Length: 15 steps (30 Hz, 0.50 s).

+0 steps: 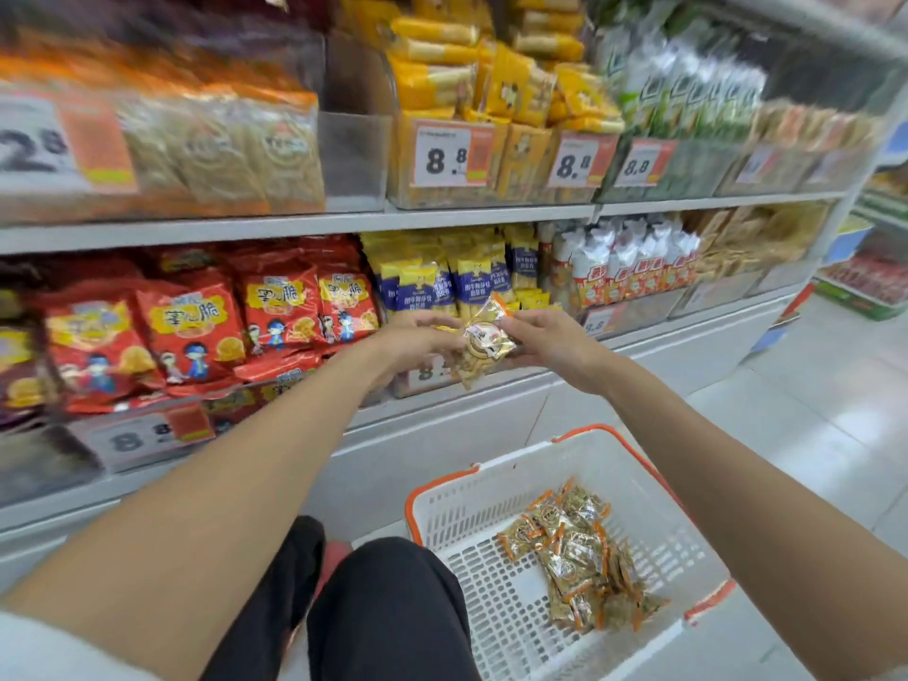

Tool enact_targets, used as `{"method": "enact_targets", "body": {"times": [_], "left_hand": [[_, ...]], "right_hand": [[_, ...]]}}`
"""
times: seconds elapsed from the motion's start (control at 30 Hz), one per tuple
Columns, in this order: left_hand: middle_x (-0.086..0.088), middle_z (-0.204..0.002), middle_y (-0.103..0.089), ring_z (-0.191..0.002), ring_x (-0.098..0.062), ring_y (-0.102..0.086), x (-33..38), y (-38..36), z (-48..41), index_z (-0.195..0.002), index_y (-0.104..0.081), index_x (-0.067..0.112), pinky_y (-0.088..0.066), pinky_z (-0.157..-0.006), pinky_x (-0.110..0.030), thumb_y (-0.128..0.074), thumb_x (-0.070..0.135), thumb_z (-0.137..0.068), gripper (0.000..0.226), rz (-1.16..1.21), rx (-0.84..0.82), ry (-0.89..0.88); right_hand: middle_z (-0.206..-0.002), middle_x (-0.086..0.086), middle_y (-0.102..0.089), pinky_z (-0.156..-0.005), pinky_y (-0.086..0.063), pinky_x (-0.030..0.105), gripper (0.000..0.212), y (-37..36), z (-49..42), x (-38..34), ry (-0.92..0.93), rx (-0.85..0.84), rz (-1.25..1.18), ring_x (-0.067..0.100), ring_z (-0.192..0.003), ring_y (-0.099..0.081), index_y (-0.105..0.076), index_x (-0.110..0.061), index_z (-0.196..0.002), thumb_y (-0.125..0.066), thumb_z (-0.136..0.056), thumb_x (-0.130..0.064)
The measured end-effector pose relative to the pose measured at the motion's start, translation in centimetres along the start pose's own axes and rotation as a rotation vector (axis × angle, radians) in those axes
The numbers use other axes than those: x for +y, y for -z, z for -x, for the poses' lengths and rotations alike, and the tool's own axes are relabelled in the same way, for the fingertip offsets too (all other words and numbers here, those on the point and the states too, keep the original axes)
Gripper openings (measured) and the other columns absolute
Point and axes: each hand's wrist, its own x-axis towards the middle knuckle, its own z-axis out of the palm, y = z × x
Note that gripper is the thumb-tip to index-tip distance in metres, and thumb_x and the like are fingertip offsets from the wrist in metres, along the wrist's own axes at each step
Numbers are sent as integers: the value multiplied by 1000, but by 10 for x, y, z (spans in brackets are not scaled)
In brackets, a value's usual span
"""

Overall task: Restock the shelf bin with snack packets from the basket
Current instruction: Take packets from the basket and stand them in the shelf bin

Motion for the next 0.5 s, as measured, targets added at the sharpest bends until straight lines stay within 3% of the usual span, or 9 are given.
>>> {"method": "enact_targets", "body": {"times": [0.07,0.13,0.17,0.27,0.4,0.5], "left_hand": [[-4,-94,-72,-82,-10,-64,24,19,8,-107,-69,10,-49,-67,-19,-76,14,-81,27,-124,69,-93],[-4,-82,-68,-73,-9,-61,48,44,19,-98,-70,8,-46,-57,-11,-78,12,-79,21,-211,117,-187],[-2,-78,-66,-69,-7,-59,60,58,25,-94,-69,10,-44,-55,-9,-79,13,-78,19,-258,147,-234],[0,-76,-65,-65,-4,-57,99,103,43,-87,-67,12,-46,-58,-11,-81,14,-76,17,-348,259,-382],[-2,-86,-70,-68,2,-62,150,149,62,-98,-69,11,-50,-61,-10,-76,9,-80,20,-390,418,-544],[2,-88,-72,-76,1,-65,171,175,66,-97,-73,12,-53,-69,-15,-73,12,-83,14,-415,520,-589]], "right_hand": [[-99,27,-65,-84,-59,40,30,-7,-4,-31,81,4,76,25,-86,-64,-65,7,-105,-55,-99,-20],[-96,15,-66,-72,-61,34,18,-16,-6,-66,182,28,135,19,-81,-65,-64,-4,-108,-64,-93,-14],[-97,12,-66,-66,-59,28,26,-21,-8,-86,225,51,171,17,-77,-66,-60,-7,-112,-70,-88,-10],[-104,8,-64,-71,-60,34,40,-35,-23,-139,406,153,298,18,-77,-67,-55,-14,-115,-77,-82,-11],[-100,-4,-61,-74,-53,33,32,-56,-50,-207,668,284,399,16,-84,-61,-57,-18,-113,-73,-86,-16],[-102,-1,-64,-80,-54,34,25,-70,-68,-243,807,346,455,21,-87,-63,-62,-18,-109,-69,-86,-12]]}}
